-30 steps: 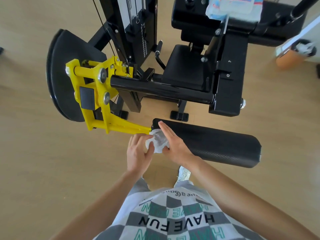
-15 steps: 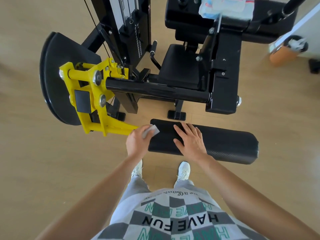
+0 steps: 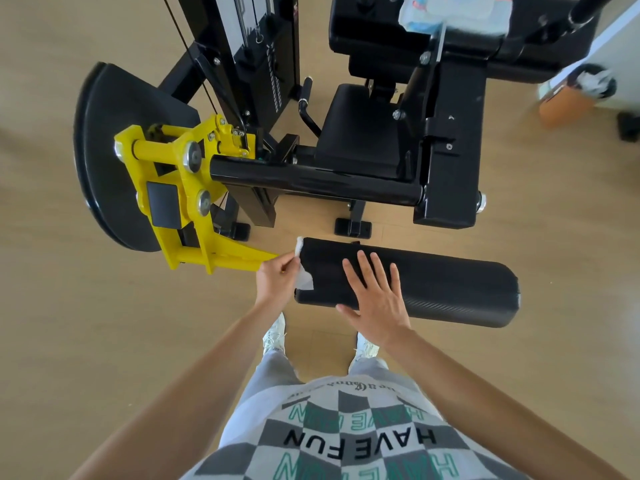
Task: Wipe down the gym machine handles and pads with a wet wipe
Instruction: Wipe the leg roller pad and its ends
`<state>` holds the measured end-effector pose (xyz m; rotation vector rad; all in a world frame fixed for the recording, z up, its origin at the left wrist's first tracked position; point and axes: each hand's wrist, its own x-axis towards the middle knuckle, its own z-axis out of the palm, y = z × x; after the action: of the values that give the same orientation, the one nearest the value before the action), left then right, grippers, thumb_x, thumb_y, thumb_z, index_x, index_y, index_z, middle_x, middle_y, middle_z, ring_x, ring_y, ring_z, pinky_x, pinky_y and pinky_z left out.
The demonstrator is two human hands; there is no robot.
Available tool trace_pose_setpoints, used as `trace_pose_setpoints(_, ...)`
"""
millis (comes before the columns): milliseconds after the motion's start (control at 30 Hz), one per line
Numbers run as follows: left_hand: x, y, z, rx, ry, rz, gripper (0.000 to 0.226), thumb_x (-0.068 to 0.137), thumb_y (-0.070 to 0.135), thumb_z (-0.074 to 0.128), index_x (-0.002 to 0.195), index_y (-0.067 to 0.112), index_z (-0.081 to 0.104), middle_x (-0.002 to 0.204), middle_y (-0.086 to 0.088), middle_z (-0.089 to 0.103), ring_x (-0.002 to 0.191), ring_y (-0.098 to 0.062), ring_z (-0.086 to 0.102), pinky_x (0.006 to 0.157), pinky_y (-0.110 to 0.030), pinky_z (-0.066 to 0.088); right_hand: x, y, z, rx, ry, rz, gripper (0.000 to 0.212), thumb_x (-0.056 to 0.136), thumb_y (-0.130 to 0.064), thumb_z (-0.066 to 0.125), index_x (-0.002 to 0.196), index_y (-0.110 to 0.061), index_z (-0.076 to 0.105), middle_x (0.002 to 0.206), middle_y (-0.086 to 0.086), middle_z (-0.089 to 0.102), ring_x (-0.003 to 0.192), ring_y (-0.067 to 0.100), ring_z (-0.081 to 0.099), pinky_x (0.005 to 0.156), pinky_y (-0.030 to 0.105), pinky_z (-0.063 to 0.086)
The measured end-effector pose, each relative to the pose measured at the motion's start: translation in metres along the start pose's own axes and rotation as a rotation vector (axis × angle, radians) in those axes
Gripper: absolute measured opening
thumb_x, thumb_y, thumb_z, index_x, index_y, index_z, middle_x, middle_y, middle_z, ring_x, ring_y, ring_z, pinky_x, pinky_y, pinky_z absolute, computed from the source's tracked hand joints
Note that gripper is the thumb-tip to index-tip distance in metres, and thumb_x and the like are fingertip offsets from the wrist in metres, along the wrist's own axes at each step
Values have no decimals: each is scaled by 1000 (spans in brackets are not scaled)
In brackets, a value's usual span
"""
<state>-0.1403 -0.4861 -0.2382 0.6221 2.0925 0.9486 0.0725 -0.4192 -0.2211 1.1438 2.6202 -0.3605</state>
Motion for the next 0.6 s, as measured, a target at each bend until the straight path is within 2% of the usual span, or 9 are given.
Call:
trace_pose_setpoints(67, -6, -2, -1, 33, -5, 16, 25, 102, 17, 57, 85, 2, 68, 70, -12, 56, 64, -13, 39, 58, -28, 33, 11, 4, -8, 25, -27, 5, 87, 96, -69, 40, 162, -31, -3, 171, 5, -2, 157, 29, -6, 126, 56, -2)
trace_pose_setpoints(133, -11, -5, -3, 50, -14, 24, 24, 103, 17, 57, 86, 5, 70, 71, -1, 57, 64, -12, 43, 55, -19, 32, 24, 10, -17, 66, -62, 3, 85, 96, -68, 41, 162, -31, 1, 171, 3, 4, 157, 27, -3, 125, 53, -3)
trace_pose_setpoints(167, -11, -8, -4, 43, -28, 20, 24, 103, 18, 57, 86, 6, 70, 72, -2, 59, 65, -14, 44, 56, -20, 33, 31, 14, -21, 92, -83, -3, 84, 96, -68, 42, 162, -32, 3, 170, 2, 8, 157, 26, -1, 125, 52, -2)
trace_pose_setpoints(233, -11, -14, -8, 54, -82, 17, 25, 101, 20, 57, 84, 7, 70, 76, -12, 62, 68, -18, 46, 62, -31, 35, 43, 21, -31, 142, -145, -17, 84, 96, -68, 43, 162, -33, 6, 170, 1, 10, 157, 23, 1, 126, 51, 0)
trace_pose_setpoints(267, -11, -17, -12, 65, -113, 21, 25, 100, 21, 58, 80, 9, 67, 74, -13, 58, 69, -19, 43, 63, -32, 32, 48, 24, -35, 160, -185, -19, 83, 96, -68, 44, 162, -34, 7, 170, 0, 9, 157, 23, 1, 126, 50, 1)
trace_pose_setpoints(333, -11, -20, -20, 39, -178, 23, 27, 99, 24, 61, 74, 14, 61, 68, -5, 44, 67, -16, 34, 64, -34, 26, 52, 25, -42, 166, -224, -9, 84, 95, -67, 49, 162, -35, 10, 171, 0, 7, 157, 25, 2, 126, 51, 2)
trace_pose_setpoints(400, -12, -19, -25, -40, -221, -2, 30, 98, 25, 67, 69, 16, 65, 65, -4, 43, 65, -14, 32, 63, -33, 25, 48, 18, -44, 148, -150, 0, 83, 94, -63, 55, 161, -33, 15, 170, 0, 8, 156, 29, 6, 125, 54, 7)
trace_pose_setpoints(500, -8, -13, -27, -88, -176, -55, 10, 92, 26, 72, 84, 28, 79, 72, -10, 66, 66, -13, 45, 64, -31, 36, 30, -1, -36, 131, 25, -59, 78, 93, -50, 63, 158, -28, 27, 165, 2, 24, 151, 31, 21, 121, 57, 21)
trace_pose_setpoints(600, -1, -4, -25, -162, -61, -51, 9, 91, 22, 72, 85, 25, 78, 77, -10, 67, 68, -13, 46, 64, -30, 38, 11, -19, -15, 79, -19, -114, 84, 93, -52, 61, 161, -29, 17, 170, 4, 12, 156, 33, 7, 123, 61, 13)
